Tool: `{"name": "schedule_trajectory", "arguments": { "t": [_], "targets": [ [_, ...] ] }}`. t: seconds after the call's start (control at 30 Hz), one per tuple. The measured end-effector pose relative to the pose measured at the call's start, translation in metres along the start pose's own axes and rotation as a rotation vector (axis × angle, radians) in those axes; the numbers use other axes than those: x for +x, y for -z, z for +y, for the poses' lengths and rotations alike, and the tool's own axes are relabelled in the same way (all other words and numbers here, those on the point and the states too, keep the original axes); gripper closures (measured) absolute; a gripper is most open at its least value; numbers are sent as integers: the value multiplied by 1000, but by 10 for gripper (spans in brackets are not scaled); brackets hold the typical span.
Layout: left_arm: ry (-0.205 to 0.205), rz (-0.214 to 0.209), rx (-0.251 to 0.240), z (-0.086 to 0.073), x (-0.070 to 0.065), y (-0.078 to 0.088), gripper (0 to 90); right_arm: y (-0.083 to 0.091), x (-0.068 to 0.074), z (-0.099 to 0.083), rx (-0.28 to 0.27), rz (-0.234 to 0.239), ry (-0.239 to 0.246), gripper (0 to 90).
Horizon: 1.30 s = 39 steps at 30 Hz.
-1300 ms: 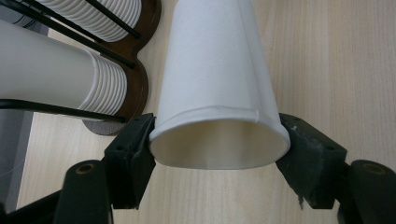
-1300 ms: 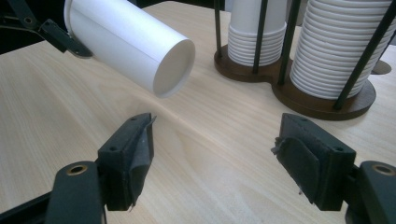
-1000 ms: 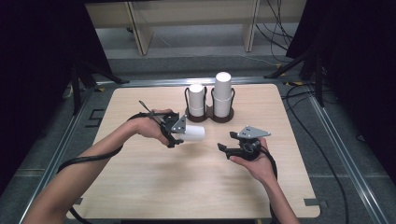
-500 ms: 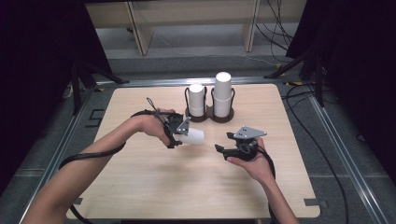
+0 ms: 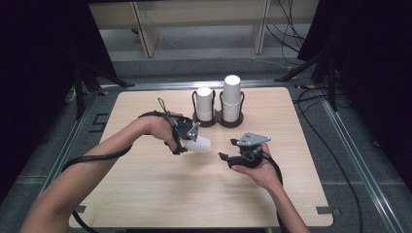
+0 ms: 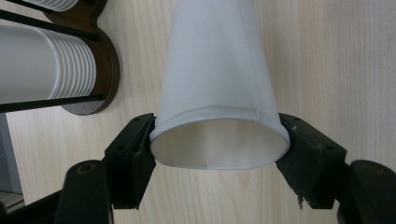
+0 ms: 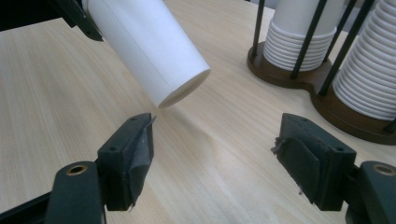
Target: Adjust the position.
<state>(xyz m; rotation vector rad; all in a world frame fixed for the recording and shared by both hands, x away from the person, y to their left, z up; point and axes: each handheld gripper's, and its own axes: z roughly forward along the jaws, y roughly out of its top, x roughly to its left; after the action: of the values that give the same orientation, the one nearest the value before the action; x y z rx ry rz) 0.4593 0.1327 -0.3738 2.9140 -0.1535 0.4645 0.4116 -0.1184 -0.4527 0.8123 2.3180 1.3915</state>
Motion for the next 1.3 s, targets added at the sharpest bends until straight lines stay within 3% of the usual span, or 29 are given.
{"name": "schedule_trajectory", "arguments": {
  "t": [0.27, 0.33, 0.8, 0.87, 1.03, 1.1, 1.13, 1.3],
  "targets": [
    [-29, -19, 44, 4, -1, 0, 310, -5, 5, 3, 6, 6, 60, 276],
    [-36, -22, 50, 5, 0, 0, 310, -7, 7, 4, 15, 22, 53, 276],
    [-75, -43, 97, 12, -1, 1, 310, -15, 13, 7, 10, 27, 118, 275],
    [-79, -44, 101, 12, -1, 1, 310, -16, 15, 8, 18, 34, 99, 274],
    [-86, -42, 112, 14, 0, 2, 310, -20, 15, 11, 4, 38, 139, 274],
    [-93, -49, 123, 15, 0, 3, 310, -20, 16, 11, 18, 40, 124, 273],
    [-100, -49, 125, 16, 0, 3, 310, -21, 16, 12, 5, 38, 144, 273],
    [-110, -53, 137, 18, 1, 3, 310, -24, 19, 15, 18, 51, 154, 273]
  ]
}}
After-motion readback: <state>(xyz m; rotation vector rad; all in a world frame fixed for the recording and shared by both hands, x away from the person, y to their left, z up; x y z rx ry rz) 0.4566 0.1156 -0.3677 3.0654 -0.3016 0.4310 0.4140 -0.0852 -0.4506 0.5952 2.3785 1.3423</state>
